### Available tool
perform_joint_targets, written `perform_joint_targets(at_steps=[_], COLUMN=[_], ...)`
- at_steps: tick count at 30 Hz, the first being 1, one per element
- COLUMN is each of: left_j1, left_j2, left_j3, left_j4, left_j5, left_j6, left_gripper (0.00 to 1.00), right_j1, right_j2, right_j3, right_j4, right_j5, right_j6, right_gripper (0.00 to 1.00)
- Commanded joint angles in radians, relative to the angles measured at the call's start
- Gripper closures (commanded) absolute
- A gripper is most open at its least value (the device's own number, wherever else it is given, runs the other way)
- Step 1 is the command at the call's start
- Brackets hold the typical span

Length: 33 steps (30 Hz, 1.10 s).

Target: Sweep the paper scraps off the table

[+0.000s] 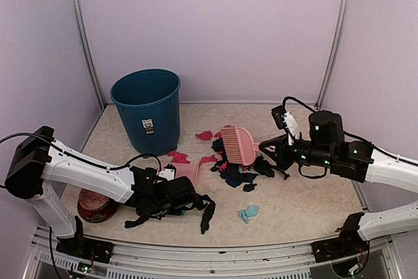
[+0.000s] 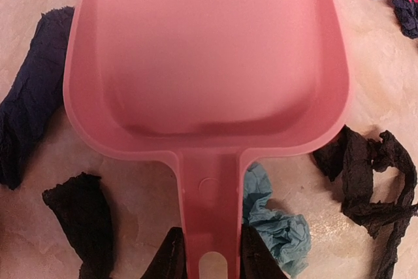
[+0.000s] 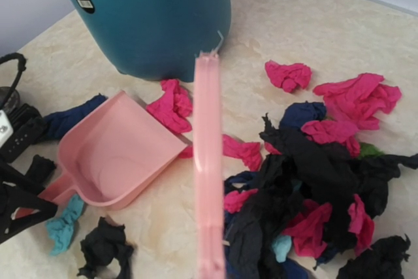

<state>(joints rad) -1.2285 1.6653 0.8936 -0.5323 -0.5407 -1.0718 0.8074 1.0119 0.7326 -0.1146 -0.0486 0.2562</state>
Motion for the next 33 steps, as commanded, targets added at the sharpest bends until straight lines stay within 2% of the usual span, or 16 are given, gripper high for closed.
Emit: perform_joint_targets(at_steps=[1,6,7,9,12,15,21,33], left_j1=[0.01,0.01,0.009,0.01,0.01,0.013,0.027,0.057], left_j2=[-0.017,-0.04,-0.044,-0.051,-0.052,-0.047,-0.046,-0.067], left_j3=[-0.021,-0.027,-0.027,-0.027,-0.027,-0.031,-0.048,-0.1], left_j4=[-0.002,-0.014,-0.017,-0.02,-0.021,-0.021,0.006,0.112], left_j5=[-0.023,-0.038,-0.041,-0.044,-0.049,-0.054,-0.047,-0.002], left_j6=[-0.002,-0.01,-0.011,-0.012,-0.007,-0.011,0.005,0.053], left_gripper=[1.0,1.0,0.98,0.79,0.57,0.5,0.49,0.66], right_j1=[-0.01,-0.01,-0.008,-0.009,-0.008,-0.008,-0.008,-0.008], right_j2=[-0.008,-0.011,-0.012,-0.009,-0.005,-0.002,0.004,0.017], right_j3=[0.002,0.004,0.004,0.007,0.01,0.014,0.022,0.033], right_j4=[0.027,0.026,0.027,0.025,0.024,0.021,0.017,0.016], right_j5=[0.0,-0.005,-0.004,-0.005,-0.006,-0.01,-0.015,-0.022], right_j6=[0.011,0.016,0.018,0.018,0.018,0.019,0.022,0.025], right_gripper=[1.0,1.0,1.0,1.0,1.0,1.0,1.0,1.0])
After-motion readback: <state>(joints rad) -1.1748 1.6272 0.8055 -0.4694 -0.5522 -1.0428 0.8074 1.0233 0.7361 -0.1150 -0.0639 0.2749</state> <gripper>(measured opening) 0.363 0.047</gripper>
